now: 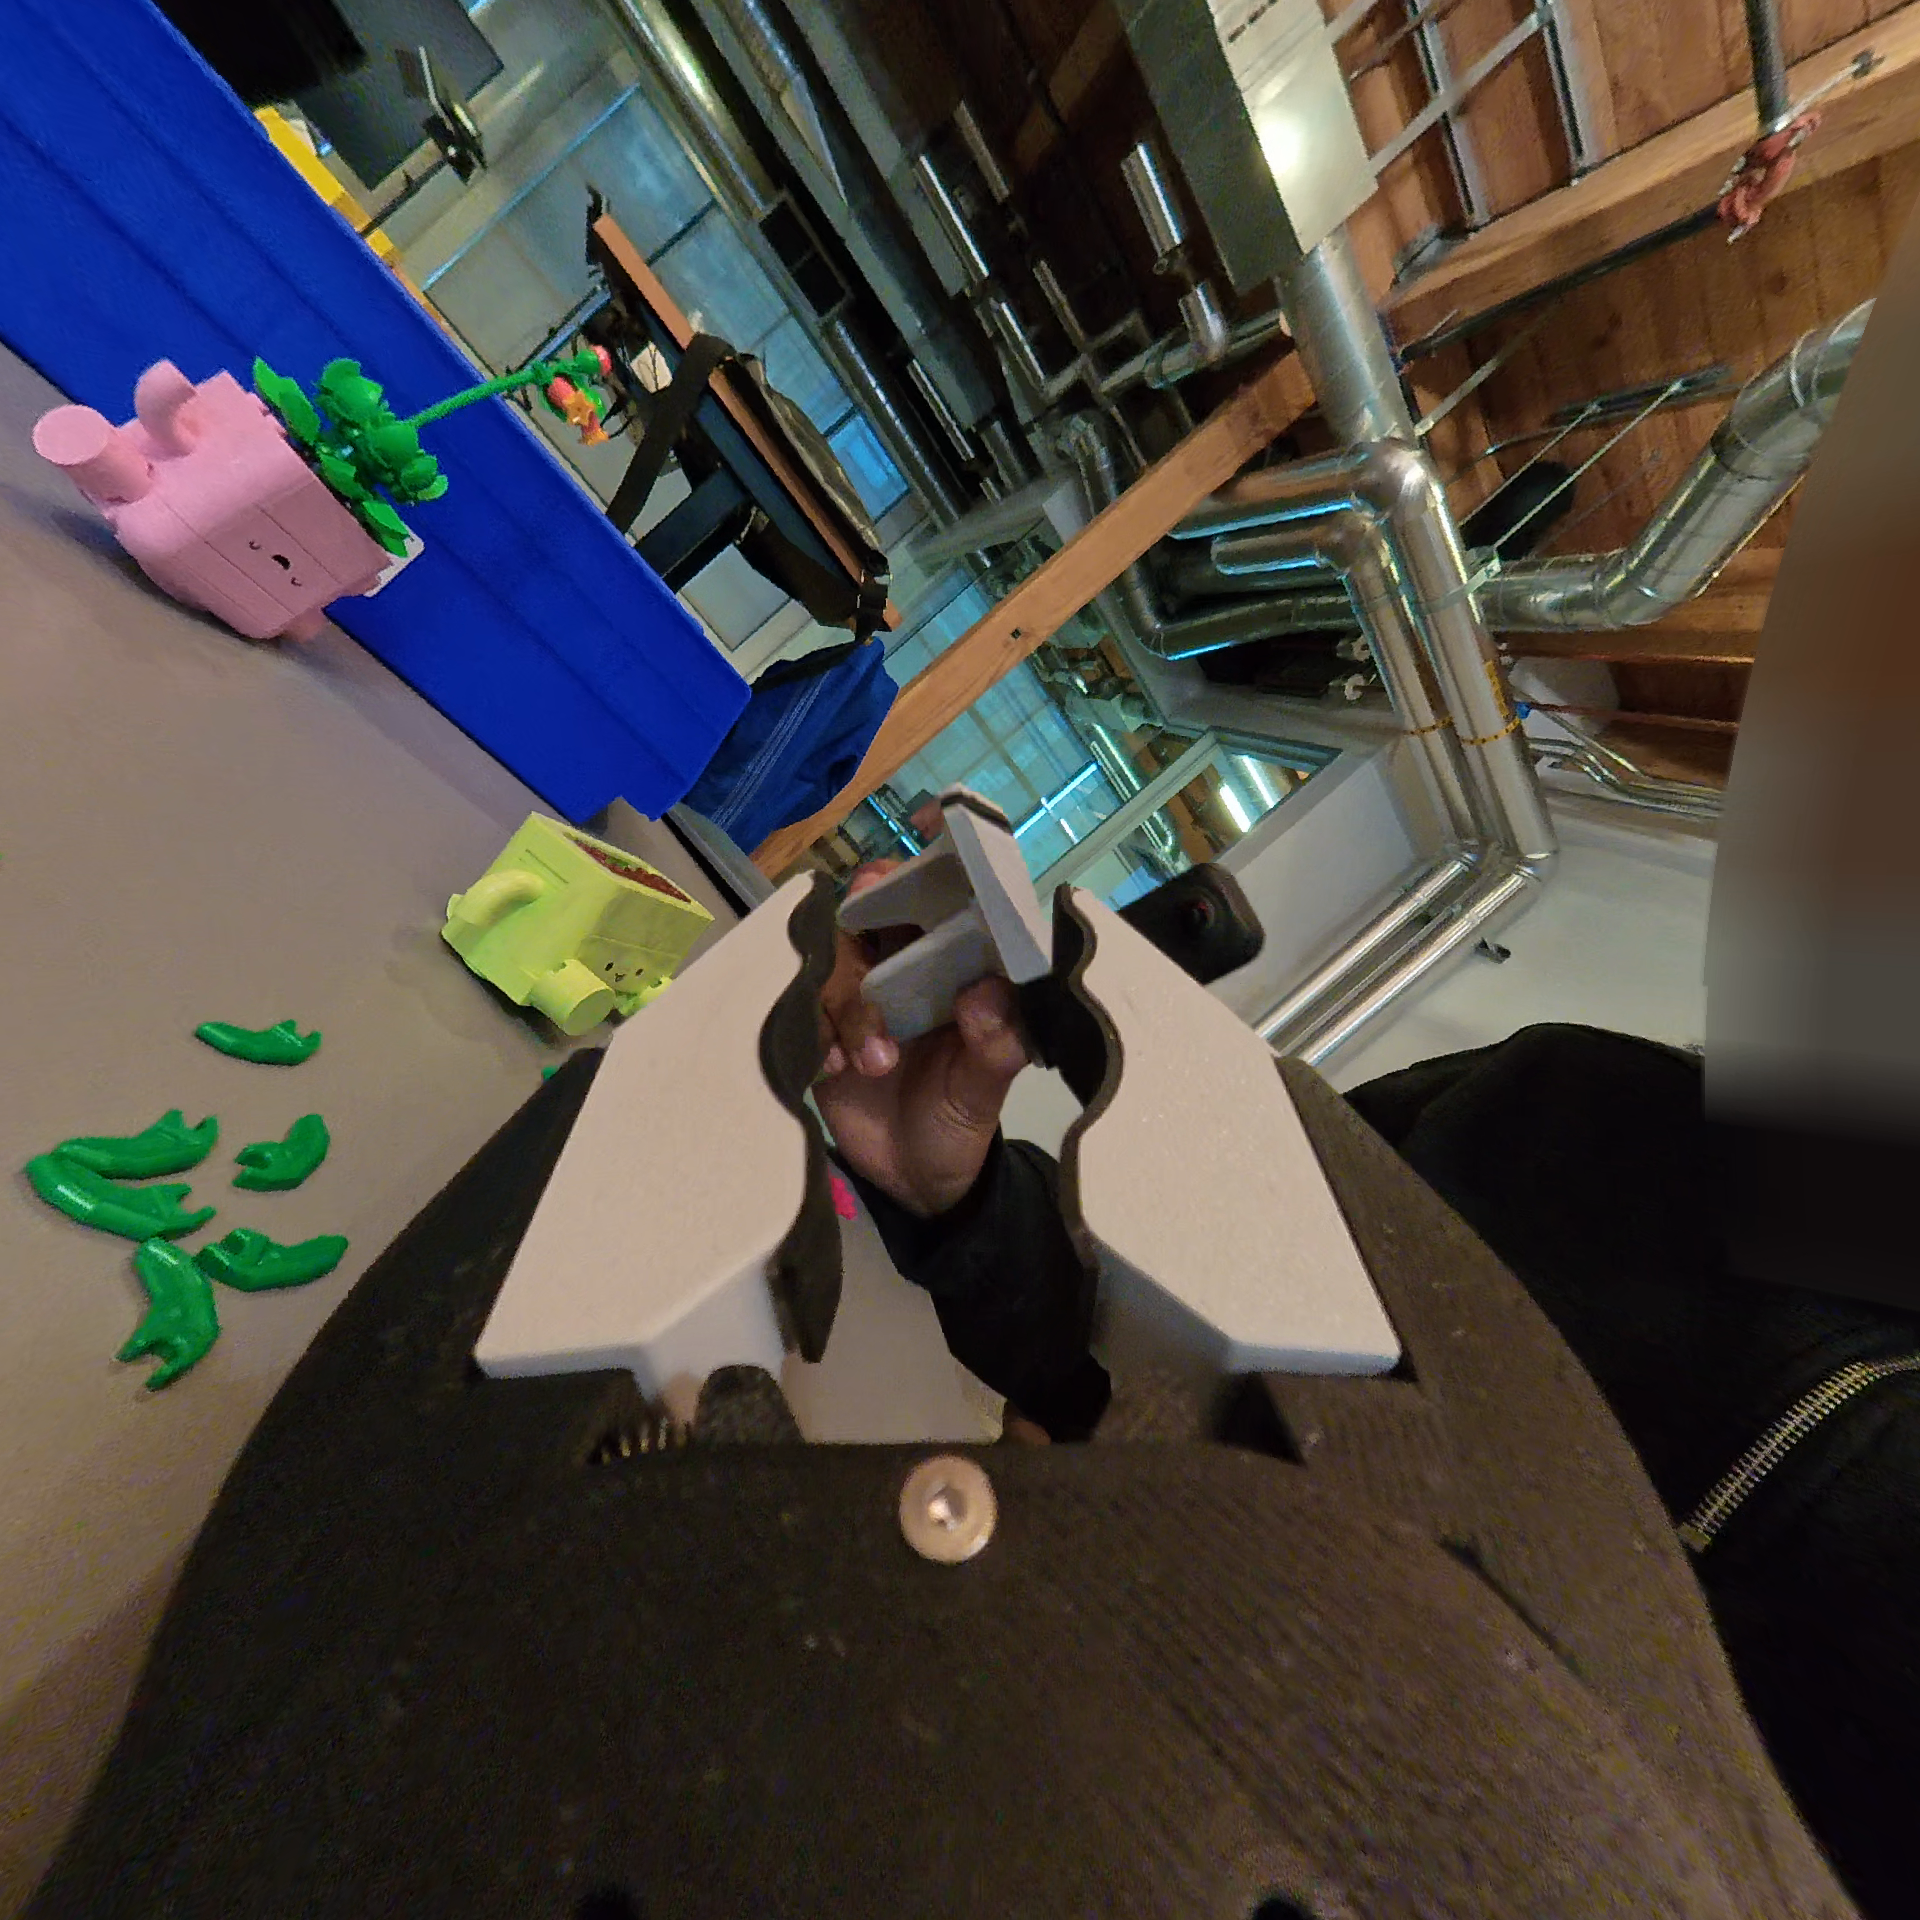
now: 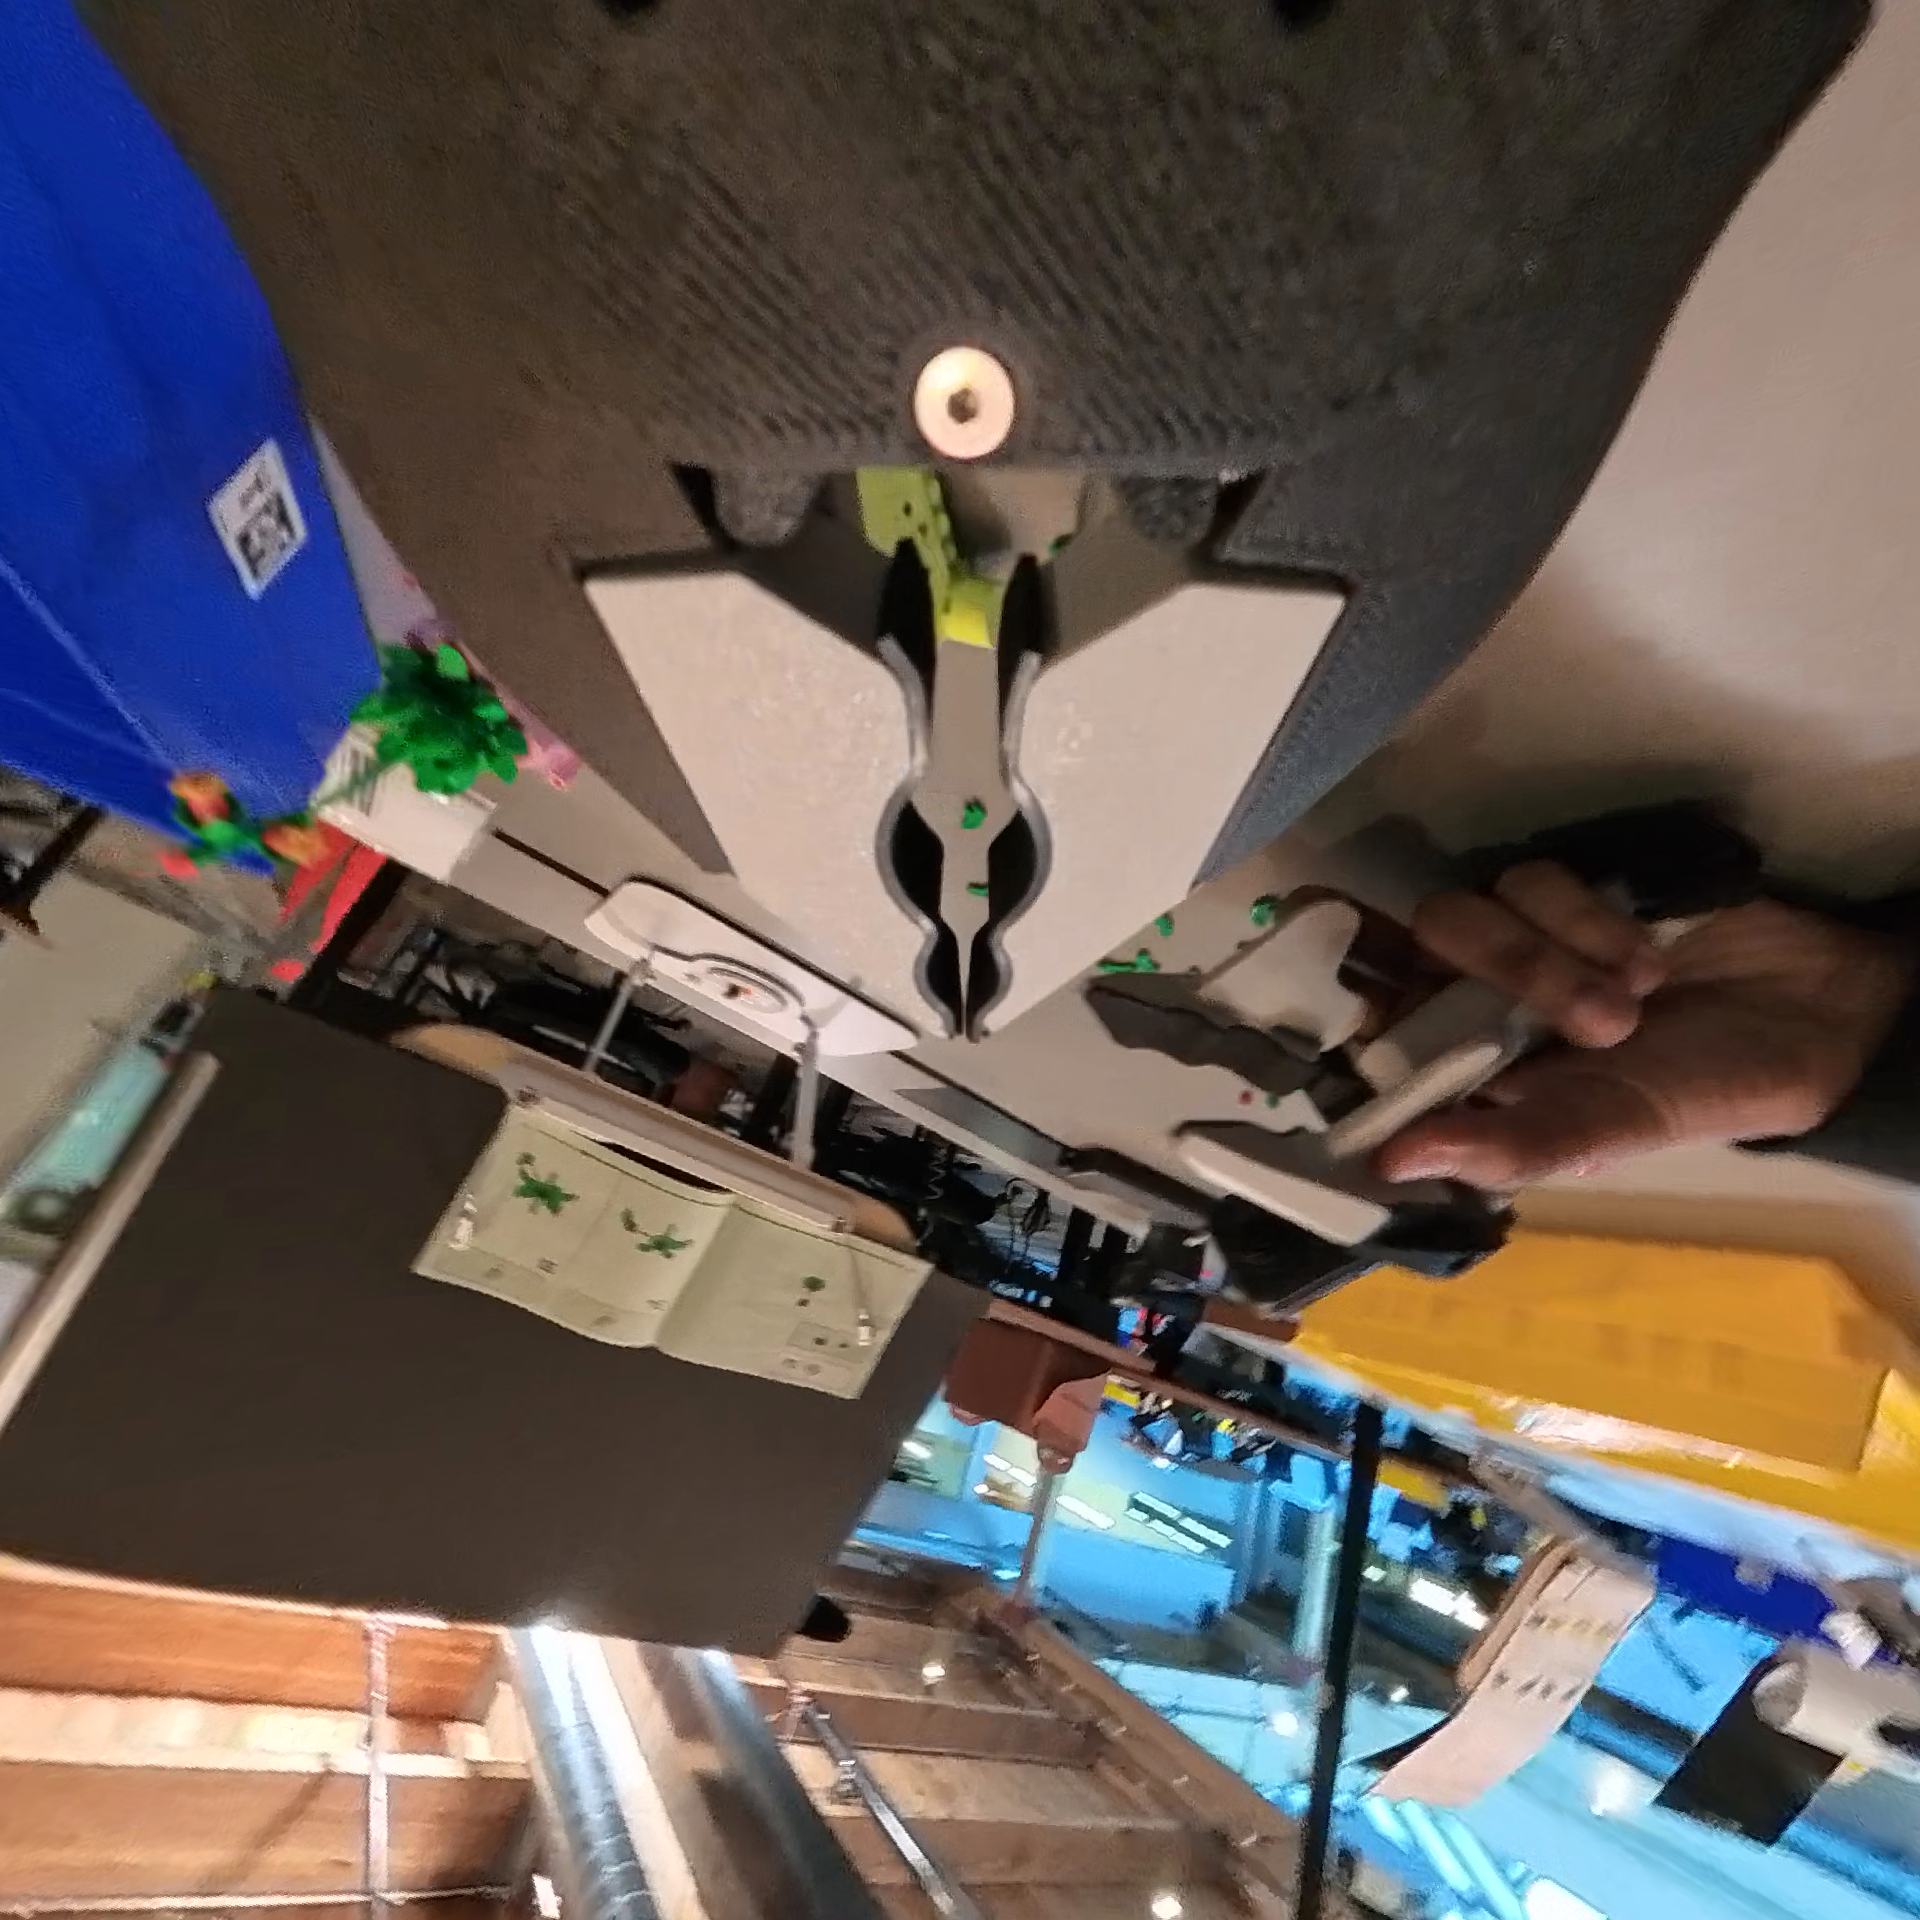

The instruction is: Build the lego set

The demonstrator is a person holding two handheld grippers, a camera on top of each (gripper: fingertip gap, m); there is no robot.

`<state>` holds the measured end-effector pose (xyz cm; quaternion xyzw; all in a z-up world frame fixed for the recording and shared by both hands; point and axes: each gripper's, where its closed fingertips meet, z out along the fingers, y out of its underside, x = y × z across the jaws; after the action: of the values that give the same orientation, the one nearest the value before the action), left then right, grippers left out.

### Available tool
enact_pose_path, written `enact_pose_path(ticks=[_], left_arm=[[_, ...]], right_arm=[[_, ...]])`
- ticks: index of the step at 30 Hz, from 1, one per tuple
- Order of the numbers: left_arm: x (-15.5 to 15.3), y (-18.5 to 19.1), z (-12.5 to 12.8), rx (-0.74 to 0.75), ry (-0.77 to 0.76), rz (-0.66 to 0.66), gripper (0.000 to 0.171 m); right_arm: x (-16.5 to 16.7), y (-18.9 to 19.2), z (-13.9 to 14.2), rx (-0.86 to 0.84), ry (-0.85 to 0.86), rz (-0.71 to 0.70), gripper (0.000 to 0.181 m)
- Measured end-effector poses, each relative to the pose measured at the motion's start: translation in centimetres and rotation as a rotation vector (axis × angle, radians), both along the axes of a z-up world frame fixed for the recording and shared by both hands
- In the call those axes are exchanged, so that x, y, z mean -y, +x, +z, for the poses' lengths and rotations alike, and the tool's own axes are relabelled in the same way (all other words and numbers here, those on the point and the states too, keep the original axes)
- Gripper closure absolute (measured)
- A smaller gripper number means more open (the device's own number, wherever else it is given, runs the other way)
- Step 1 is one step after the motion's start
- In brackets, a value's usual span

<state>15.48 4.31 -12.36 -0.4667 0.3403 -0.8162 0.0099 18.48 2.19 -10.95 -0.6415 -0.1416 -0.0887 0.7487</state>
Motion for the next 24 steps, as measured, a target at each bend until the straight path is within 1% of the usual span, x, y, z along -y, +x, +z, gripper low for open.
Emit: enact_pose_path(ticks=[2, 4, 5, 8, 11, 15, 18, 20, 24], left_arm=[[-0.2, -0.1, 0.1, 0.009, -0.011, 0.004, 0.134], [-0.2, -0.1, 0.2, 0.014, -0.015, 0.006, 0.134], [-0.2, -0.1, 0.2, 0.015, -0.015, 0.006, 0.134], [-0.2, -0.1, 0.2, 0.017, -0.016, 0.005, 0.135], [-0.3, -0.1, 0.3, 0.018, -0.022, 0.002, 0.135], [-0.3, -0.1, 0.2, 0.018, -0.025, 0.000, 0.136], [-0.2, -0.1, 0.2, 0.016, -0.019, -0.002, 0.136], [-0.2, -0.1, 0.2, 0.016, -0.015, -0.004, 0.136], [-0.1, -0.1, 0.1, 0.015, -0.012, -0.005, 0.137]], right_arm=[[0.6, 1.8, 0.5, -0.092, 0.018, -0.036, 0.181], [1.0, 3.0, 0.3, -0.166, 0.004, -0.044, 0.181], [1.0, 3.1, -0.3, -0.192, -0.036, -0.020, 0.181], [1.1, 1.0, -2.6, -0.227, -0.240, 0.170, 0.178], [1.3, 0.2, -5.0, -0.244, -0.435, 0.241, 0.169], [1.4, -0.8, -7.5, -0.208, -0.609, 0.272, 0.156], [1.5, -1.3, -9.3, -0.167, -0.719, 0.284, 0.154], [1.6, -1.3, -10.1, -0.127, -0.764, 0.275, 0.167], [1.7, -0.2, -10.6, -0.026, -0.753, 0.207, 0.172]])
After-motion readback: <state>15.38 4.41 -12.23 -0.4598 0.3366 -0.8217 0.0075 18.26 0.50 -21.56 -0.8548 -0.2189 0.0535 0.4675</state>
